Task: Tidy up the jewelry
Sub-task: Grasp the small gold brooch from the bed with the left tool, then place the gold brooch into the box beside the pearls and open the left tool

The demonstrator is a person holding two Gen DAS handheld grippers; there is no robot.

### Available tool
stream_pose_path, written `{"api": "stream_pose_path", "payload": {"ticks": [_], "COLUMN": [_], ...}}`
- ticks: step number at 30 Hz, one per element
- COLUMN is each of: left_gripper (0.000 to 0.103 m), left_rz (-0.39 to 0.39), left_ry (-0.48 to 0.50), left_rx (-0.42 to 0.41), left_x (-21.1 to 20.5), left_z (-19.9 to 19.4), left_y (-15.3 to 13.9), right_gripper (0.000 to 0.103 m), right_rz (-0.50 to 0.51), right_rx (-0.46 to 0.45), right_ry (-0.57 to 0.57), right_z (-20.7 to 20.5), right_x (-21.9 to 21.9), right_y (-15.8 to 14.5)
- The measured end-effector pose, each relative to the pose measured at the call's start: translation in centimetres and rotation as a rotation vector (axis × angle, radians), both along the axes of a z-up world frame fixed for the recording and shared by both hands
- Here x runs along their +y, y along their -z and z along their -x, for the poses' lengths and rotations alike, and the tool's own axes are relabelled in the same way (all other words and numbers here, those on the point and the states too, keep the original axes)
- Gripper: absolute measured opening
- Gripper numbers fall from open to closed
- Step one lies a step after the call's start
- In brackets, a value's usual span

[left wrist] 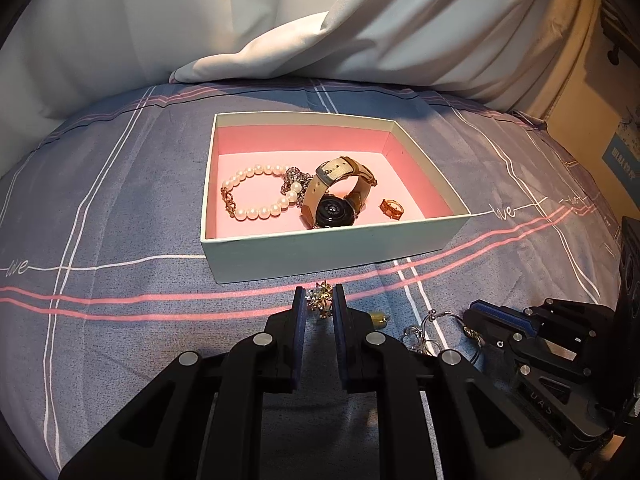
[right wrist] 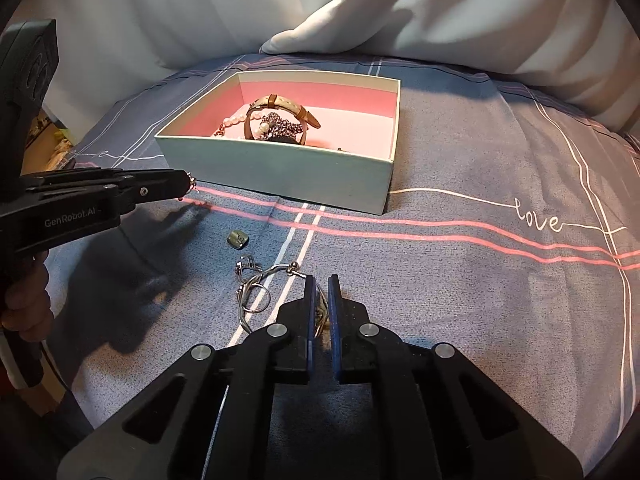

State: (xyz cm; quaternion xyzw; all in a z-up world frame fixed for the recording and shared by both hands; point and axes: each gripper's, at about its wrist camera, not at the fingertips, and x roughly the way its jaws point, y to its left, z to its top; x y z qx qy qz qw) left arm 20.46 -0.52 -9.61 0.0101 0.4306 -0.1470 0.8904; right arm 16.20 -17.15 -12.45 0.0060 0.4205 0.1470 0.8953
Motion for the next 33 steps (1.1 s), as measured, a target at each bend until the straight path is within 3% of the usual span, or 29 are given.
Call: {"api": "stream_pose_path", "payload": {"ticks": [11, 20, 25, 33], "left_gripper": [0.013, 0.013, 0.013, 0.013], "left_rz": [0.006, 0.029, 0.041, 0.03], "left_ry": [0.003, -0.011, -0.041, -0.073], "left_rx": [-0.03, -0.118, -0.129, -0.091], "left_x": [0.0, -0.5, -0.6, -0.8], "left_z": [-0.2, -2.6, -5.3, -7.9], "left_y": [-1.4, -5.8, -7.1, -6.4], "right_gripper": [0.004, 0.004, 0.004, 0.004], "right_rz": [-0.028, 0.003, -0.003, 0.014], "right_rx": [-0.082, -0.164, -0.166, -0.128], "right_ry": [0.003, -0.009, 0.002, 0.002], "right_z": [-1.8, -6.0, -8.6, -10.8], "right_x": [-0.4, 1.1, 1.8, 2.6], "right_y": [-3.4, -7.4, -8.2, -7.1]}}
